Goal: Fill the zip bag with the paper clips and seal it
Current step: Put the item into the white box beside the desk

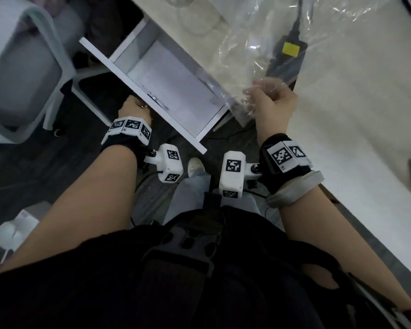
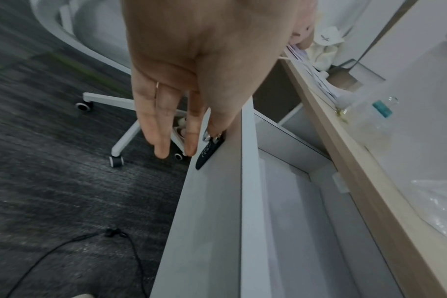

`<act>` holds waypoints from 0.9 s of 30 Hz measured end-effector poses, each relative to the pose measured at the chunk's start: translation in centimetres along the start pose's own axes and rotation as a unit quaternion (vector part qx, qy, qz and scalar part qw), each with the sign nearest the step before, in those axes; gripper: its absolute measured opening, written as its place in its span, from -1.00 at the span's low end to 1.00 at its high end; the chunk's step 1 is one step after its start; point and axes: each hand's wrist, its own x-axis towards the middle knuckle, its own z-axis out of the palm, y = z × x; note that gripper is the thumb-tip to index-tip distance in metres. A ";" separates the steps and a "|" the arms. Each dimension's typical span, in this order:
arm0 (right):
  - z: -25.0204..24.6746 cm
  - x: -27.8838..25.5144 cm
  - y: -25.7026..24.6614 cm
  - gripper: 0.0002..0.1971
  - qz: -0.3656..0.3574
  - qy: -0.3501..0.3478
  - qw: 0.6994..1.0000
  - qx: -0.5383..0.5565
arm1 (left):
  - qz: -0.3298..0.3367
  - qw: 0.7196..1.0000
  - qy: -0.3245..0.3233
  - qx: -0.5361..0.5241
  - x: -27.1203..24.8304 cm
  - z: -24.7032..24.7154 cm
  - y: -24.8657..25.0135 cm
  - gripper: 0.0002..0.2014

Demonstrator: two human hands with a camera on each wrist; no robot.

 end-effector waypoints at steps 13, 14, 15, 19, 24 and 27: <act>2.4 -4.9 2.8 -0.74 0.052 -0.217 0.972 -0.079 | -0.049 0.995 0.066 0.049 -3.0 -3.4 -7.1 -0.75; 2.7 -5.0 3.0 -0.74 0.049 -0.230 0.968 -0.090 | -0.054 0.995 0.066 0.044 -3.1 -3.6 -7.5 -0.74; 3.0 -5.1 3.1 -0.74 0.045 -0.241 0.964 -0.102 | -0.054 0.996 0.064 0.037 -3.1 -3.8 -8.1 -0.73; 4.3 -5.6 3.0 -0.79 0.040 -0.294 0.946 -0.131 | -0.104 0.993 0.055 -0.004 -3.5 -4.8 -10.1 -0.72; 5.6 -5.6 2.7 -0.79 0.053 -0.337 0.931 -0.131 | -0.037 0.969 0.233 -0.072 -4.4 -5.8 -8.3 -0.65; 6.2 -5.2 2.6 -0.82 0.072 -0.356 0.924 -0.122 | 0.126 0.963 0.161 -0.176 -4.6 -5.8 -5.8 -0.66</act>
